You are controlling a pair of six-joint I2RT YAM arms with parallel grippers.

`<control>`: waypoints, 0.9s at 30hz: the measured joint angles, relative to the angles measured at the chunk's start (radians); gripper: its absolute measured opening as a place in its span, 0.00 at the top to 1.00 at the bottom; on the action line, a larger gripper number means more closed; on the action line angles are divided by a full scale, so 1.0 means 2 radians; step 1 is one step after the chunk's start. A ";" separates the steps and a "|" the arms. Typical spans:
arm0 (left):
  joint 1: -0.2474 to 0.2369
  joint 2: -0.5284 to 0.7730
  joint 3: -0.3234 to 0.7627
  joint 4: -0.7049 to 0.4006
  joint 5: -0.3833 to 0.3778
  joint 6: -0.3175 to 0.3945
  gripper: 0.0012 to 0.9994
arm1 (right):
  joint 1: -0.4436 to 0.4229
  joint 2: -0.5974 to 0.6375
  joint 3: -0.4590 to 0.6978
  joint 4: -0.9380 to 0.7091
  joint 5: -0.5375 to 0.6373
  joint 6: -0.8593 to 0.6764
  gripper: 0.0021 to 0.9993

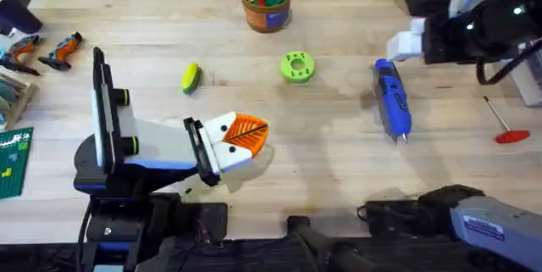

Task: Pick up the gripper from the table and insert it into the empty holder that is missing its gripper. Then pick up a screw, insert it into the mounting hole, and use the screwdriver to tighten it. Finally, clean up the table by picking up the vegetable and placing it into the bucket.

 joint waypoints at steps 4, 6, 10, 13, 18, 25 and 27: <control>0.000 0.000 0.000 0.000 0.000 0.000 1.00 | -0.068 0.023 -0.011 0.013 -0.033 -0.018 0.18; 0.000 0.000 0.000 0.000 0.000 0.000 1.00 | -0.084 0.038 -0.018 0.023 -0.048 -0.032 0.18; 0.000 0.000 0.000 0.000 0.000 0.000 1.00 | -0.091 0.069 -0.022 0.026 -0.074 -0.063 0.18; 0.000 0.000 0.000 0.000 0.000 0.000 1.00 | -0.091 0.091 -0.022 0.031 -0.084 -0.076 0.18; 0.000 0.000 0.000 0.000 0.000 0.000 1.00 | -0.091 0.134 -0.022 0.037 -0.090 -0.083 0.18; 0.000 0.000 0.000 0.000 0.000 0.000 1.00 | -0.091 0.186 -0.023 0.051 -0.095 -0.086 0.01; 0.000 0.000 0.000 0.000 0.000 0.000 1.00 | -0.091 0.189 -0.023 0.056 -0.095 -0.086 0.01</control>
